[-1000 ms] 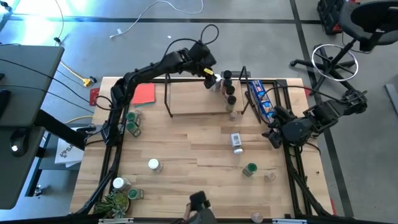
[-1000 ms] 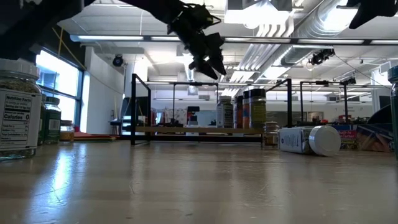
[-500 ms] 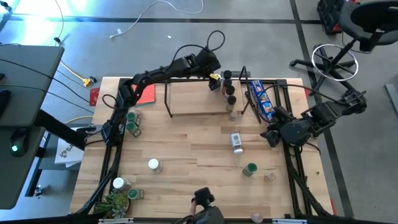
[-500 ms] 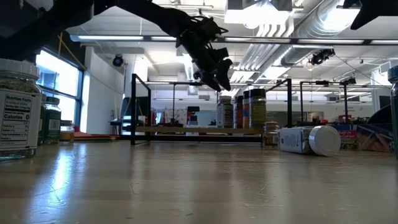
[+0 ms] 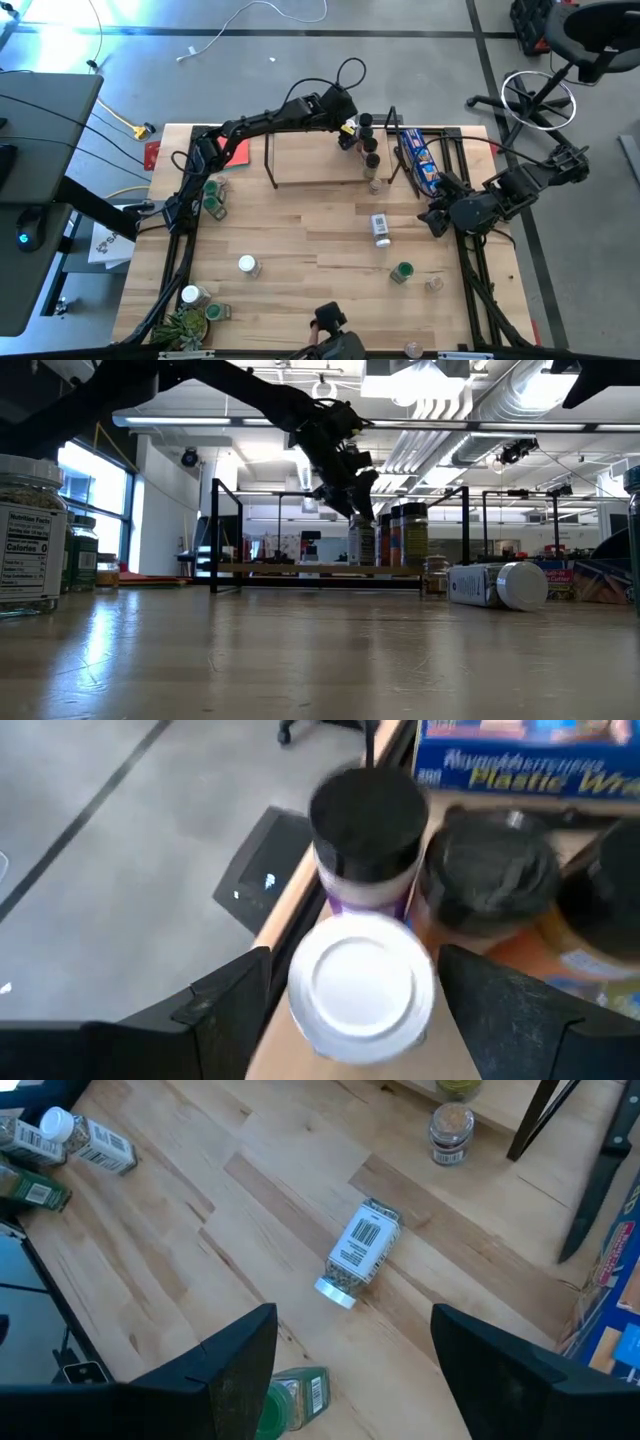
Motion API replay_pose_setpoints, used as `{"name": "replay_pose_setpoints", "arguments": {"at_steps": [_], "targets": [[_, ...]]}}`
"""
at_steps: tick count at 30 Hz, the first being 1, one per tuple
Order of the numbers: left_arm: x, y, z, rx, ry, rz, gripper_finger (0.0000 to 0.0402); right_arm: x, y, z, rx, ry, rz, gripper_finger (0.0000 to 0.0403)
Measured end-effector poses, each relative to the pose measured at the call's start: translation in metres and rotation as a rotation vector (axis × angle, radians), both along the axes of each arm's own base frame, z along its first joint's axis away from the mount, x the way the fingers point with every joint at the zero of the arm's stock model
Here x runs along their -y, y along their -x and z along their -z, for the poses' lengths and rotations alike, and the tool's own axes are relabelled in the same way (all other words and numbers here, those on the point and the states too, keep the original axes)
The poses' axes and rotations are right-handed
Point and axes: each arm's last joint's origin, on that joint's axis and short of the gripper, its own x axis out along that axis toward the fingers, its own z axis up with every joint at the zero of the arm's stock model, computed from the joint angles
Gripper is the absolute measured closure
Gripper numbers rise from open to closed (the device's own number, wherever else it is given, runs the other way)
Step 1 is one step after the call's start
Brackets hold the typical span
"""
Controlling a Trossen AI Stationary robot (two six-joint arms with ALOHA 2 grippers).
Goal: Shelf spices
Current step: Put the top left white seasoning bottle on the shelf
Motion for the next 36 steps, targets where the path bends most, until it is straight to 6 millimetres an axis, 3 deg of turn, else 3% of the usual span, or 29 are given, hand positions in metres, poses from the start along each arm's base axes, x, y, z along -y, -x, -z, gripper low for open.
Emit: {"name": "replay_pose_setpoints", "arguments": {"at_steps": [5, 15, 29, 36], "targets": [[-0.0009, -0.0011, 0.0018, 0.003, -0.003, -0.004, 0.0134, 0.0000, 0.0000, 0.0000, 0.000, -0.001, 0.000, 0.0144], [-0.0012, -0.0008, 0.0021, -0.006, -0.005, 0.073, 0.0206, -0.0001, -0.0001, -0.0001, 0.003, -0.005, 0.006, 0.0144], [-0.0023, 0.0000, 0.0018, -0.137, -0.198, 0.333, 0.0204, -0.0004, -0.0003, -0.0002, 0.005, -0.022, 0.017, 0.0144], [-0.0074, 0.0052, 0.0021, -0.137, -0.179, 0.401, 0.0204, -0.0006, -0.0003, -0.0001, 0.005, -0.043, 0.034, 0.0144]]}}
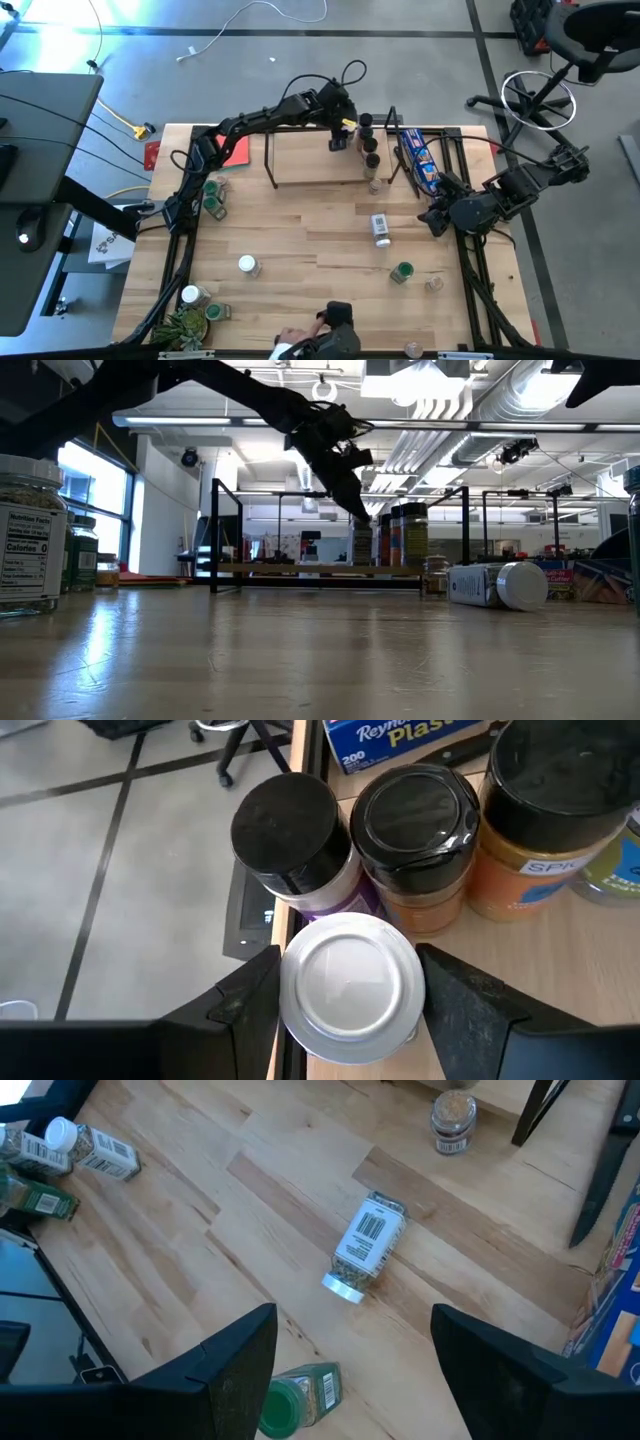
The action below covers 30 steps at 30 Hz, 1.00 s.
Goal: Shelf spices
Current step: Put the top left white seasoning bottle on the shelf
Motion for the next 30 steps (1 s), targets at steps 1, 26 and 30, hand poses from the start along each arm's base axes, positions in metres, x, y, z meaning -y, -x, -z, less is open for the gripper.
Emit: {"name": "replay_pose_setpoints", "arguments": {"at_steps": [1, 26, 30], "targets": [[-0.001, 0.001, 0.000, 0.001, 0.002, 0.003, 0.0202, 0.000, 0.000, 0.000, -0.002, -0.005, -0.003, 0.0144], [-0.028, 0.015, -0.001, 0.092, 0.078, 0.114, 0.0172, -0.001, 0.000, 0.000, 0.014, -0.074, 0.081, 0.0144], [-0.028, 0.015, -0.001, 0.089, 0.068, 0.128, 0.0170, -0.001, 0.000, 0.000, 0.015, -0.076, 0.084, 0.0144]]}}
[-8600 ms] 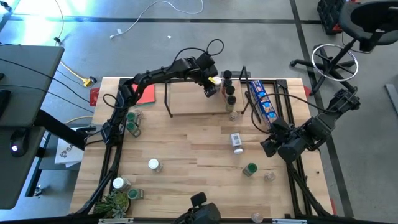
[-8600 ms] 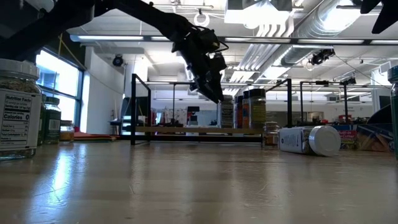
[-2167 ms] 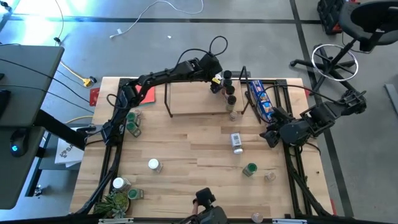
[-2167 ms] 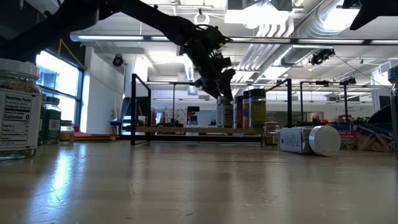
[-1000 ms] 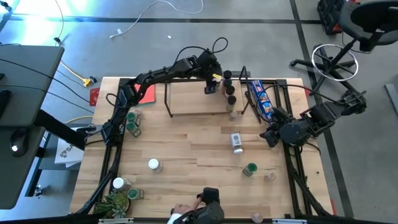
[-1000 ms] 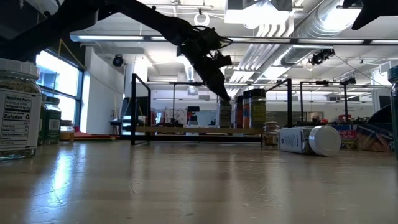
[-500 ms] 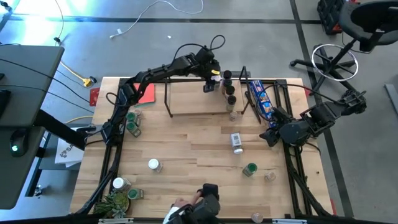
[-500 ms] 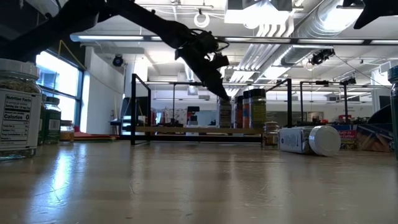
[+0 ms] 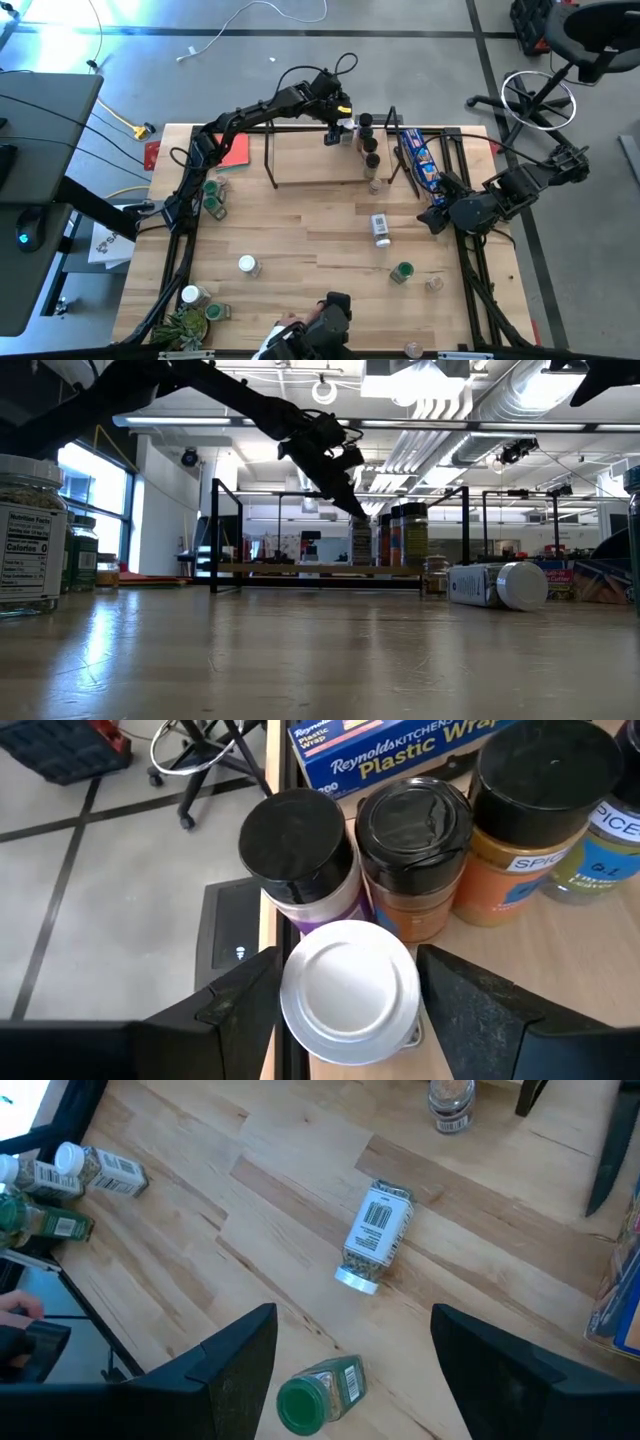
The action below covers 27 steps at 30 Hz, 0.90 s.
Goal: Shelf spices
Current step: Put the top left white seasoning bottle on the shelf
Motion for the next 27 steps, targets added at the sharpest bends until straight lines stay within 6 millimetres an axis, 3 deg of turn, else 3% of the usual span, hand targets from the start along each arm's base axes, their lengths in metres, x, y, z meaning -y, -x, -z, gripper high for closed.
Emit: {"name": "replay_pose_setpoints", "arguments": {"at_steps": [13, 27], "targets": [[-0.0006, -0.0011, -0.0018, 0.011, -0.034, 0.018, 0.0113, -0.0004, -0.0007, -0.0004, 0.014, -0.030, 0.038, 0.0144], [-0.0011, 0.0001, -0.0071, 0.004, -0.090, 0.008, 0.0107, -0.0008, -0.0017, -0.0011, 0.027, -0.036, 0.037, 0.0144]]}}
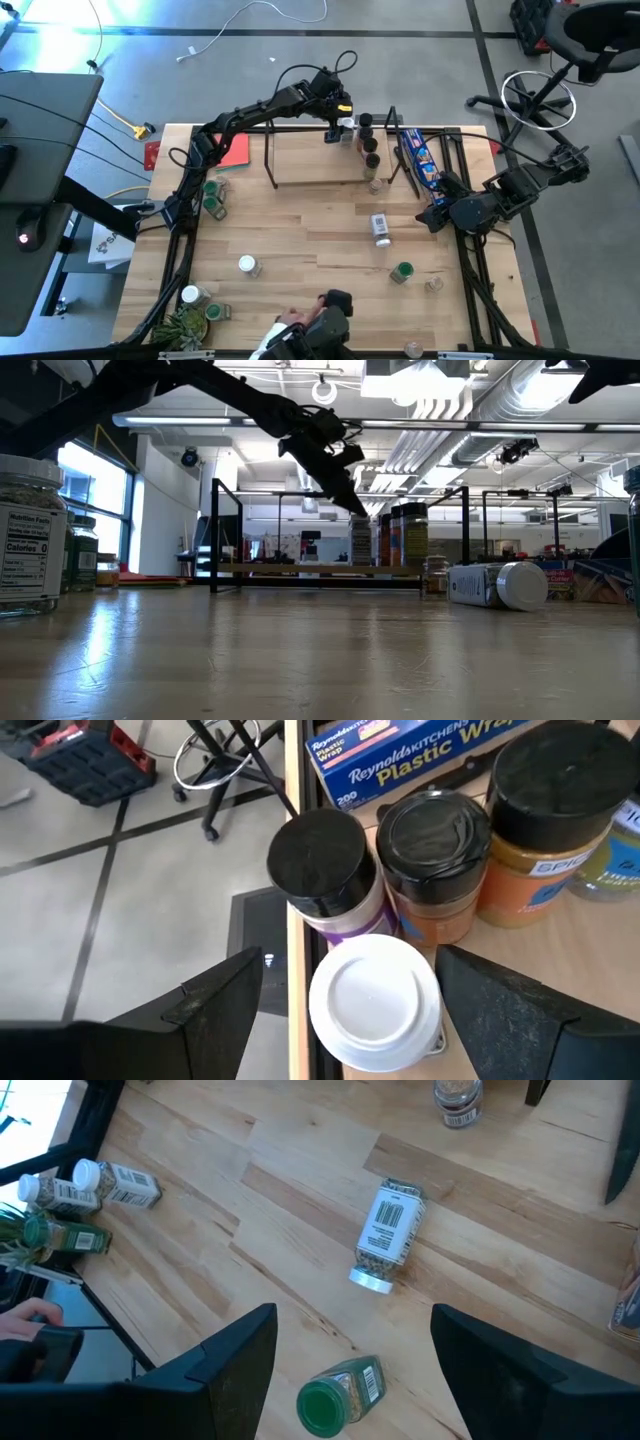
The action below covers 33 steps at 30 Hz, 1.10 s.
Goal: Shelf spices
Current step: Put the top left white seasoning bottle on the shelf, then put the top right white seasoning bottle on the shelf aligned with the other white seasoning bottle
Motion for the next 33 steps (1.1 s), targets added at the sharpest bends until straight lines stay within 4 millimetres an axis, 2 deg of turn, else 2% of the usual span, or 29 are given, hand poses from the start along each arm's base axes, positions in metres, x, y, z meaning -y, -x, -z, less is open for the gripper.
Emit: {"name": "replay_pose_setpoints", "arguments": {"at_steps": [10, 16, 20, 22, 26, 29, 33], "targets": [[0.005, -0.001, -0.003, -0.005, -0.004, -0.014, 0.0107, 0.000, -0.001, 0.000, 0.007, -0.004, 0.000, 0.0144], [0.021, 0.000, -0.029, 0.043, -0.008, -0.016, 0.0107, 0.000, -0.001, 0.000, 0.004, 0.009, -0.017, 0.0144], [0.036, 0.005, -0.052, 0.074, 0.043, -0.076, 0.0107, -0.001, -0.001, 0.000, -0.011, 0.072, -0.101, 0.0144], [0.049, 0.009, -0.065, 0.087, 0.089, -0.101, 0.0107, -0.002, -0.004, 0.001, -0.028, 0.149, -0.214, 0.0144], [0.084, 0.015, -0.090, 0.104, 0.222, -0.165, 0.0107, -0.007, -0.014, 0.005, -0.048, 0.299, -0.594, 0.0144], [0.114, 0.021, -0.108, 0.108, 0.322, -0.208, 0.0107, -0.004, -0.029, 0.011, -0.091, 0.329, -0.852, 0.0144], [0.149, 0.031, -0.127, 0.099, 0.389, -0.229, 0.0108, 0.007, -0.057, 0.029, -0.152, 0.354, -1.200, 0.0144]]}}
